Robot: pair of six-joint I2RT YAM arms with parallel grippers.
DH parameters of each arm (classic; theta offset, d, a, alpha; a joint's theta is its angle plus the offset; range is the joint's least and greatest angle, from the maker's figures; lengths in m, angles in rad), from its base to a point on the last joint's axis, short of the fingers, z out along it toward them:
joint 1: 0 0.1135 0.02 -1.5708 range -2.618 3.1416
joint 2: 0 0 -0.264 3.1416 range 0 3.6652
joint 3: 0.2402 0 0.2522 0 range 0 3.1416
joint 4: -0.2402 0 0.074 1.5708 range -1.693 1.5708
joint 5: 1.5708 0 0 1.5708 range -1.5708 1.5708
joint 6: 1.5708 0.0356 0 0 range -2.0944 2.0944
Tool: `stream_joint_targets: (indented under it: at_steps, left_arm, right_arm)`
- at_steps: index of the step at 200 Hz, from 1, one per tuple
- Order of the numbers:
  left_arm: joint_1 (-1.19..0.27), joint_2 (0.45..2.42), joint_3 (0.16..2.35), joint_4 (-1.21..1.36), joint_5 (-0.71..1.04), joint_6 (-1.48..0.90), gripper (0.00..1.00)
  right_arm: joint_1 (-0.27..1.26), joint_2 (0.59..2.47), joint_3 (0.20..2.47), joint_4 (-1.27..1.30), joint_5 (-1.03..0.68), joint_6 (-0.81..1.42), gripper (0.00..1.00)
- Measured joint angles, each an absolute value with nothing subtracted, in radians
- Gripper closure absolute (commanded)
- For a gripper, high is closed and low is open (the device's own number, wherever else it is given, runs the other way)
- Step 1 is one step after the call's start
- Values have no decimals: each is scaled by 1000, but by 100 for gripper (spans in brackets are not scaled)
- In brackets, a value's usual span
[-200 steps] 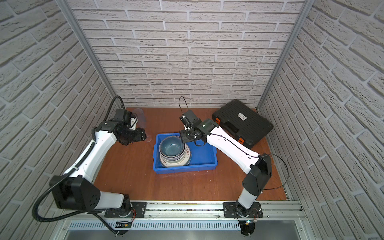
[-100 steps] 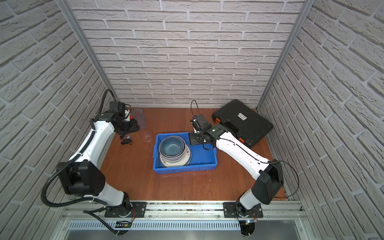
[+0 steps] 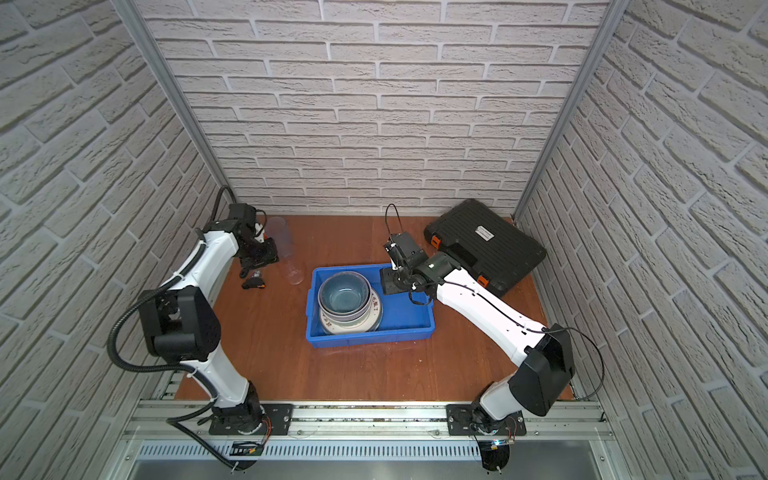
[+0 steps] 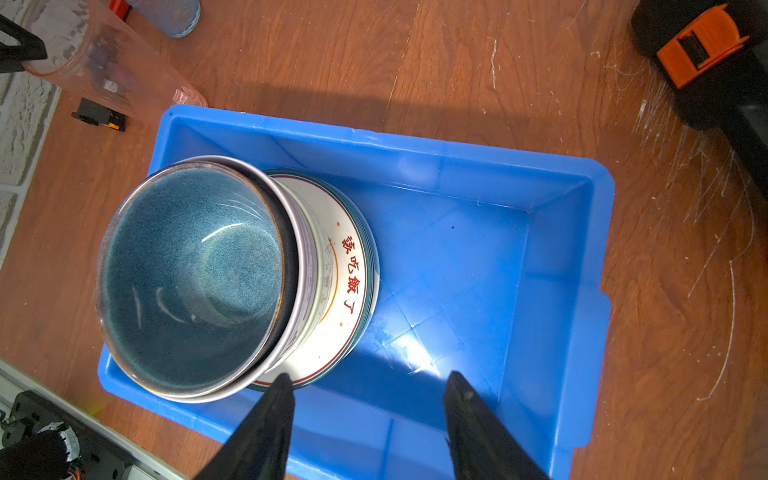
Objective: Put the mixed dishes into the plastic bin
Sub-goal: 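Grasp the pink plastic cup with the left gripper while right gripper rises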
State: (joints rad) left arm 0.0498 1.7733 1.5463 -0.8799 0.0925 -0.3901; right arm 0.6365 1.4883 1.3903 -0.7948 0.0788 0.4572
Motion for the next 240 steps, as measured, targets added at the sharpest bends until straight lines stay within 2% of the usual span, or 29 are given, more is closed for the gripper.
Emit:
stream_joint_targets:
  at_steps: [66,98,119,240]
  left_arm:
    - [52,1821,1596,-884,100,-378,73]
    - [52,1832,1597,-887,103,-377,75]
    - [52,1838,1597,-889,106,-376,82]
    - [52,1814,1585,-894,125,-375,100]
  right_arm:
    - [636,1485,1388,-795,80,457,40]
    - [636,1485,1388,-795,80,457,41]
    - [636,1485,1388,-796,78,457,41]
    - [636,1485,1388,-796,43,458,41]
